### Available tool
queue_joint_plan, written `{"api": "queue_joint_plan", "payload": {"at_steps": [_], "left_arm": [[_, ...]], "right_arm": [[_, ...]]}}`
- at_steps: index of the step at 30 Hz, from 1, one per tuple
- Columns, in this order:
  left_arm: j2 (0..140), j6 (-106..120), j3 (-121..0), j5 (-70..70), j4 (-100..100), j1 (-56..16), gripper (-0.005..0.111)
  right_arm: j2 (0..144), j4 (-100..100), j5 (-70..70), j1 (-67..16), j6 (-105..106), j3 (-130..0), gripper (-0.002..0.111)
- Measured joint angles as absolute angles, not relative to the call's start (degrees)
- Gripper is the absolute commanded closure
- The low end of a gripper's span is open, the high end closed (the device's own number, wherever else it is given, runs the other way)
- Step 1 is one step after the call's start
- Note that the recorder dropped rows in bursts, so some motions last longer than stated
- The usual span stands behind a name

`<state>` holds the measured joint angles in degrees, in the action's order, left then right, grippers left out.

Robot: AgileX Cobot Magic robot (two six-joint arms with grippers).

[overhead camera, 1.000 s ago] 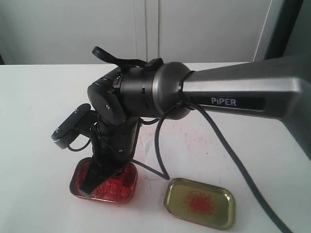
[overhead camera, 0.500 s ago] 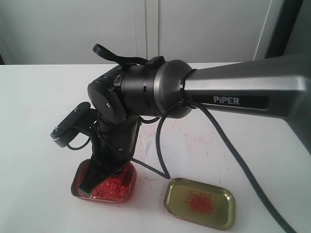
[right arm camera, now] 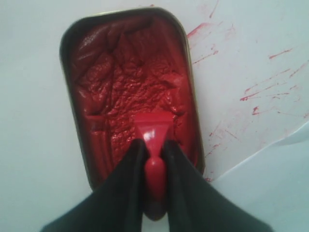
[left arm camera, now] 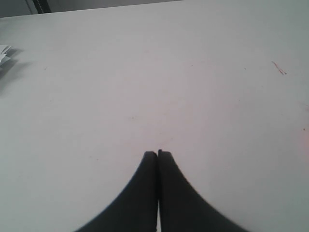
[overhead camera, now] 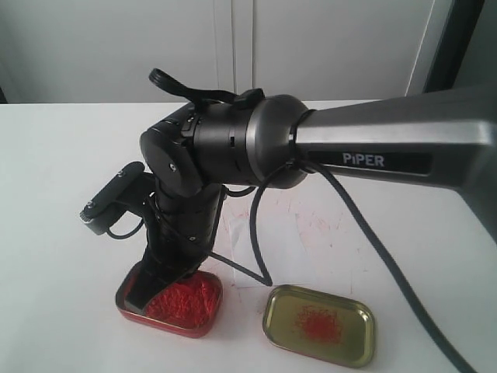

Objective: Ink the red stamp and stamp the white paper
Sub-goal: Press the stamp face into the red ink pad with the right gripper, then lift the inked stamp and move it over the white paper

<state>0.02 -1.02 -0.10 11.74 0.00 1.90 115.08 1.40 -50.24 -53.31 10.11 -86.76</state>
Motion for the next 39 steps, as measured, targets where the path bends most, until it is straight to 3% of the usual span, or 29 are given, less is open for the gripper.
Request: {"api": "queue_joint_plan", "payload": {"at_steps": [15,29,39], "left_arm": [[0.02,-1.02,-0.1,11.74,0.0,1.9,0.107],[0.02,-1.02,-0.1,11.74,0.0,1.9,0.107],[0.02,-1.02,-0.1,11.74,0.0,1.9,0.107]], "right_arm": [[114.99,1.26,-50.24,-52.41,9.25,-86.76,0.108],[114.99,1.58,-50.45,-39.9,2.95,-86.76,0.108],[116.11,6.9,-51.45,-38.02,-4.91,-86.76,0.108]]}}
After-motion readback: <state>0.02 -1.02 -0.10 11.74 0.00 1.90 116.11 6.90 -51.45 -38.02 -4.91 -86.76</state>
